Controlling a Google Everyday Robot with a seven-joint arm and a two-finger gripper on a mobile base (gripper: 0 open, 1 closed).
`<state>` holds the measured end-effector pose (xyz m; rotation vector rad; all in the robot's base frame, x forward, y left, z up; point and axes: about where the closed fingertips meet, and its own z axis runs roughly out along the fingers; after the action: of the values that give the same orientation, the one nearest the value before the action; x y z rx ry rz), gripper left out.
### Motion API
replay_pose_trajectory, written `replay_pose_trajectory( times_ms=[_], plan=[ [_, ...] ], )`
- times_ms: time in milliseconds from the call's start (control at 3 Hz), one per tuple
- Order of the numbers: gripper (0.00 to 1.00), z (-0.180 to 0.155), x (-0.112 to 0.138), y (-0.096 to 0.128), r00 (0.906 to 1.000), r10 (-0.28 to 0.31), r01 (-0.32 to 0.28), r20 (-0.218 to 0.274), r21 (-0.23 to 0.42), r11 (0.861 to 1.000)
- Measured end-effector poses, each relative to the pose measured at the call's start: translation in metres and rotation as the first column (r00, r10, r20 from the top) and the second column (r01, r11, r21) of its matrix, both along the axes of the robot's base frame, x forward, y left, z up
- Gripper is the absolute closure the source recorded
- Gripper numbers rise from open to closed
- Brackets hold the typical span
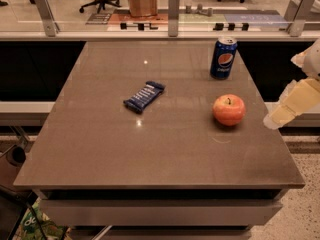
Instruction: Pick pepsi can
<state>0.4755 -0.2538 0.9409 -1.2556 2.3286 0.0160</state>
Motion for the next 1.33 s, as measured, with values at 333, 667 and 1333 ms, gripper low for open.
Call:
replay_pose_trajectory(
  times_ms=[333,667,1333],
  plan=[
    [0.00,0.003,0.001,-0.021,0.9930,-0.107,0.105,0.050,0.044,0.994],
    [0.00,0.008,0.006,-0.044,0.9726,-0.206,0.194,0.108,0.111,0.975],
    [0.00,0.009,0.040,-0.055,0.9284,-0.308,0.245,0.208,0.281,0.928]
  ],
)
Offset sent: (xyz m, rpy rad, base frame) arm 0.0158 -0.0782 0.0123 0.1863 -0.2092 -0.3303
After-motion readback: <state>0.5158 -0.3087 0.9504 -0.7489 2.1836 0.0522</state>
